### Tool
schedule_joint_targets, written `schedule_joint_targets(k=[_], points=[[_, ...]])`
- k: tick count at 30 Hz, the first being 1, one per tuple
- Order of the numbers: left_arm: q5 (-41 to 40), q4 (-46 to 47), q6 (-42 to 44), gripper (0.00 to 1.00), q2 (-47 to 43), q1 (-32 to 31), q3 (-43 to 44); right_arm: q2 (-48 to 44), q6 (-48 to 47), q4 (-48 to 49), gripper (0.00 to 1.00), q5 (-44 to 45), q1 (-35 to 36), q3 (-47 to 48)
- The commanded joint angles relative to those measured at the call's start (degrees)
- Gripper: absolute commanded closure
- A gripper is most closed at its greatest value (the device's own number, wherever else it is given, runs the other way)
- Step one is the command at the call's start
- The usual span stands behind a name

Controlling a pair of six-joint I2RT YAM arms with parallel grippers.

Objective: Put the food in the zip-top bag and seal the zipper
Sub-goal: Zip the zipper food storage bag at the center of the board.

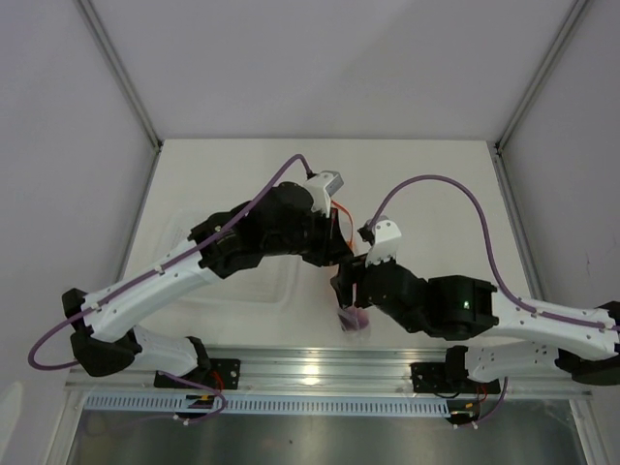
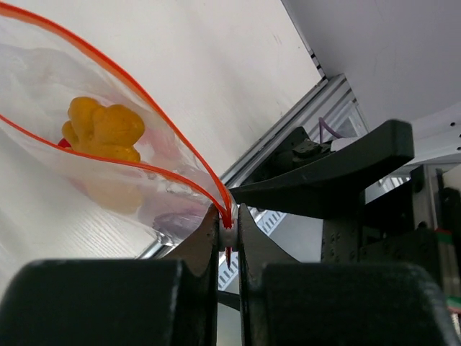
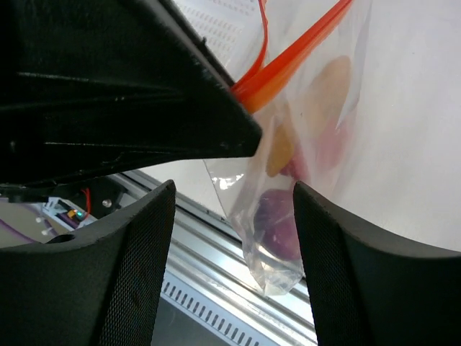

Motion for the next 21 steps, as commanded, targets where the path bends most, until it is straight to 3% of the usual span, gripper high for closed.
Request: schedule_joint_targets(k=[1, 7, 13, 21], points=[[2.2, 0.6, -3.3, 0.99, 0.3, 0.2, 3.2, 1.4, -0.8, 2.5, 0.32, 10.2, 2.5, 0.1], [3.5, 1.8, -6.7, 0.99, 0.4, 0.2, 2.1, 2.6, 2.0, -0.5, 0.32, 16.1, 2.4, 0.8], [6.5, 3.0, -8.3, 0.99, 0.1, 0.2, 1.1, 0.6, 3.3, 0.4, 0.42, 17.1, -0.5, -1.8], [7.5, 3.8, -11.2, 0.99, 0.6, 0.2, 0.3, -5.8, -6.1, 17.7, 0.47, 15.2, -1.4, -12.7]])
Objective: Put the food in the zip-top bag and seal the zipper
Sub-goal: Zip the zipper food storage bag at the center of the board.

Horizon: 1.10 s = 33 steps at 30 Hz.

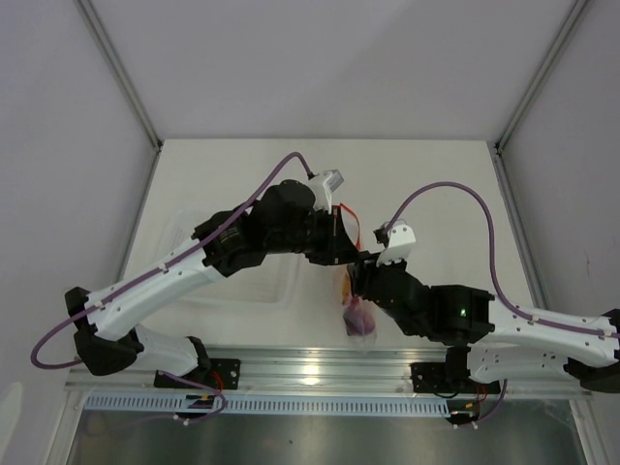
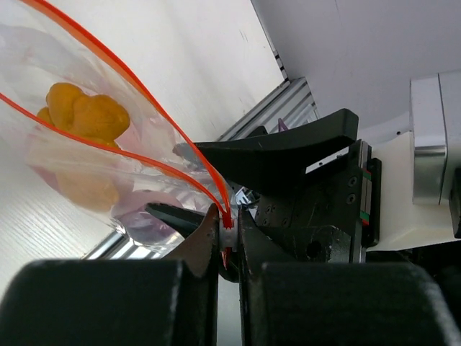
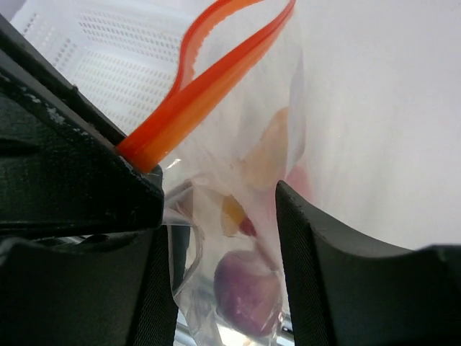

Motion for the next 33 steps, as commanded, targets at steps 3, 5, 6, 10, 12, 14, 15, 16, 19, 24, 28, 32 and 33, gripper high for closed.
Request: schedule_joint_targets(k=[3, 5, 6, 10, 12, 14, 15, 16, 19, 24, 28, 32, 33], points=[[3.5, 2.4, -3.9, 0.99, 0.0, -0.1, -0.8, -3.1, -5.4, 12.1, 0.50, 4.2, -0.8, -3.9], [3.7, 2.7, -4.3, 0.99, 0.2, -0.1, -1.5, -2.9, -5.6, 12.4, 0.53, 4.4, -1.0, -3.7], [4.0, 3.3, -4.3, 0.99, 0.2, -0.1, -1.5, -2.9, -5.8, 12.5, 0.54, 4.5, -1.0, -3.7], [5.0, 3.9, -4.8, 0.99, 0.9, -0.1, -1.6, -2.7, -6.0, 12.4, 0.77, 5.3, -1.3, -3.9], [5.6, 4.1, -5.1, 0.99, 1.0, -0.1, -1.6, -2.7, -6.0, 12.2, 1.00, 5.4, -1.3, -4.0], [5.4, 4.3, -5.0, 0.85, 1.0, 0.1, -1.5, -3.1, -6.6, 12.4, 1.00, 5.0, -1.4, -4.4], [4.8, 4.4, -5.0, 0.71, 0.9, 0.2, -1.6, -3.1, -7.0, 12.5, 1.00, 4.1, -1.3, -4.5], [4.5, 4.5, -4.5, 0.55, 0.9, 0.3, -1.7, -3.2, -7.0, 12.1, 1.00, 3.9, -1.4, -4.6], [1.7, 3.4, -2.9, 0.31, -0.3, 1.2, -2.0, -4.0, -6.9, 10.9, 1.00, 2.1, -1.5, -5.1], [-8.7, 3.7, 2.7, 0.06, -7.4, 2.8, -6.9, -7.9, -5.9, 9.7, 1.00, -6.2, -3.5, -6.4], [-11.2, 12.6, 10.8, 0.04, -16.0, 4.8, -14.8, -13.6, -5.0, 9.2, 1.00, -19.2, -8.9, -7.3], [-5.8, 23.8, 18.4, 0.04, -24.9, 7.2, -25.4, -15.1, -6.2, 7.4, 1.00, -34.3, -16.4, -5.6], [-1.3, 26.0, 22.3, 0.05, -27.6, 7.4, -27.8, -14.8, -6.7, 7.1, 1.00, -39.9, -17.1, -5.2]])
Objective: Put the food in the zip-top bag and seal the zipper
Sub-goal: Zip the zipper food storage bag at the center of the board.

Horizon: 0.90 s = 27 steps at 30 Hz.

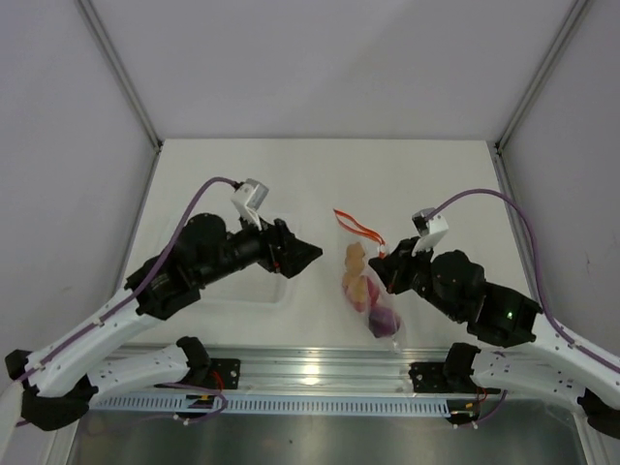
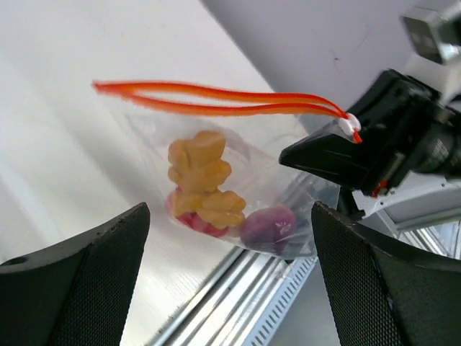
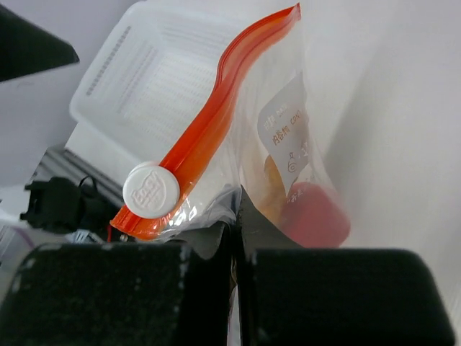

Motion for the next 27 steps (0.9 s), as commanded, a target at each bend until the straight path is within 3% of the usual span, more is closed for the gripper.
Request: schedule_joint_targets(k=[1, 5, 10, 14, 17, 27], points=[[8.2, 13.4, 12.9, 0.07, -5.3, 1.1, -5.9, 0.3, -1.5, -0.6, 1.00, -18.7, -3.4, 2.4], [20.1, 17.8, 23.0, 0.09, -7.8, 1.1, -8.1, 3.1, -4.6, -0.6, 1.00, -31.0, -3.7, 3.1], [30.5, 12.2, 33.6, 0.07, -5.7, 1.1, -4.2, 5.3, -5.2, 0.5, 1.00, -43.0, -3.5, 2.8], [36.6, 6.3, 39.9, 0.06, -3.5, 1.1, -1.2, 4.6, -4.4, 2.0, 1.00, -45.4, -3.3, 3.0], [43.8, 4.6, 40.7, 0.06, -3.2, 1.1, -1.9, 4.2, -3.8, 2.0, 1.00, -46.8, -3.2, 3.4], [56.2, 5.0, 39.9, 0.05, -0.2, 1.1, -4.9, 3.4, -2.2, 2.9, 1.00, -48.9, -2.8, 3.1]])
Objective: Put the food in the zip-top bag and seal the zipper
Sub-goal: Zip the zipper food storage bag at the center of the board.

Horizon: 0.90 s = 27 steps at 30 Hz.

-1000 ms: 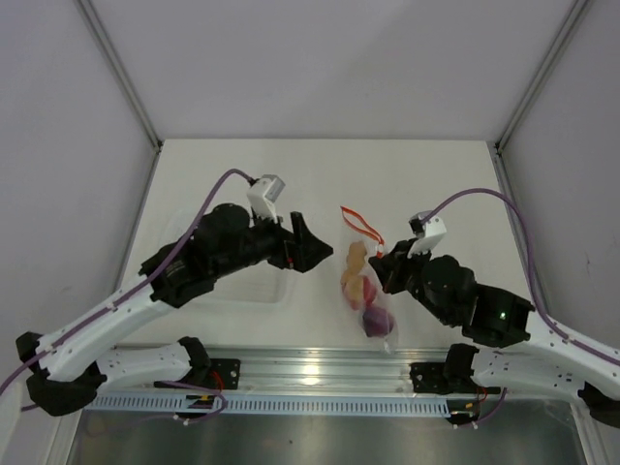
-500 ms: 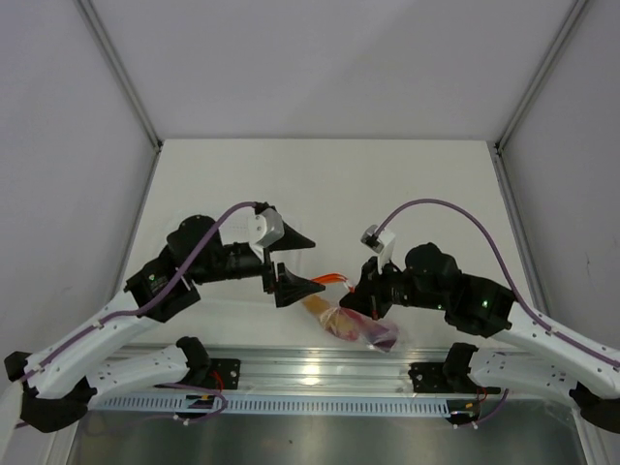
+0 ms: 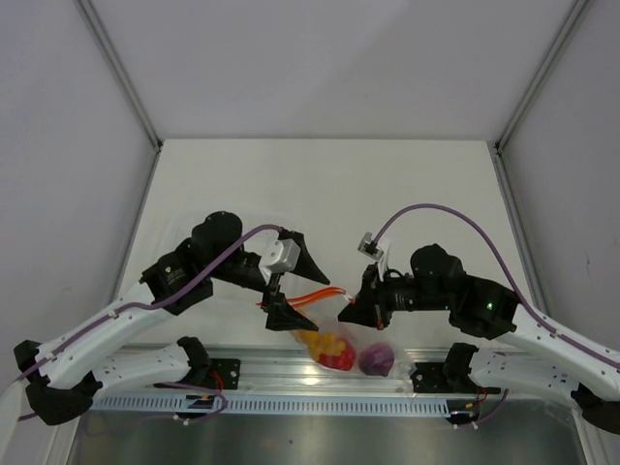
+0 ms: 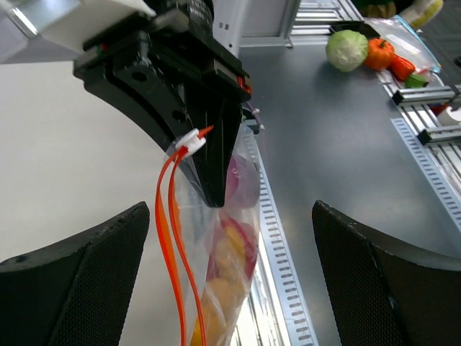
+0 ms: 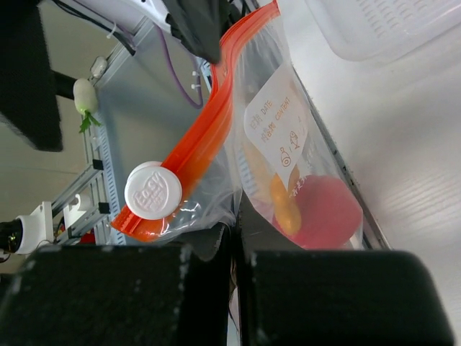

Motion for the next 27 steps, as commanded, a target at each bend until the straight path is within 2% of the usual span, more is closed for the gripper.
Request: schedule_joint_targets(k=[1, 4, 10, 12, 18, 21, 22, 24, 25, 26, 27], points=[[6.4, 0.5, 1.2, 0.05, 1.1, 0.1, -1.1, -1.6, 0.8, 3.6, 1.00, -1.7, 0.3, 2.1], [3.3, 1.1, 0.7, 0.05, 2.3, 0.0, -1.2, -1.5, 1.3, 4.0, 1.00, -2.5, 0.5, 2.6], [-8.3, 6.0, -2.7, 0.05, 1.5, 0.0, -3.2, -0.1, 1.1, 3.6, 1.00, -1.7, 1.9, 3.8], [-8.5, 6.1, -3.0, 0.05, 1.8, 0.0, -3.4, 0.3, 0.8, 3.0, 1.00, -0.3, 2.2, 4.8], [-4.7, 2.5, -1.8, 0.18, 3.5, -0.4, -3.8, -0.5, 1.5, 1.9, 1.00, 8.6, 2.2, 6.6], [-3.4, 2.6, -2.1, 0.39, 3.3, -0.4, -4.3, -0.5, 2.6, 1.8, 0.98, 12.5, 2.2, 6.6], [-3.7, 2.6, -2.7, 0.53, 3.3, -0.4, -4.4, -0.2, 2.8, 1.5, 0.96, 13.2, 2.3, 6.6], [-4.1, 1.1, -3.2, 0.67, 4.2, -0.4, -3.8, -0.1, 2.9, 1.2, 0.90, 14.8, 2.2, 6.5], [-4.4, 0.6, -3.6, 0.84, 4.6, -0.4, -2.4, -0.1, 3.1, 0.3, 0.86, 16.0, 2.3, 6.6], [-5.3, -0.1, -4.0, 0.92, 4.7, -0.4, -1.8, -0.1, 3.4, -0.3, 0.74, 17.2, 2.2, 6.6], [-7.6, -0.8, -4.1, 0.98, 5.2, -0.4, -0.6, -0.1, 3.7, -2.1, 0.68, 18.5, 2.3, 7.0]])
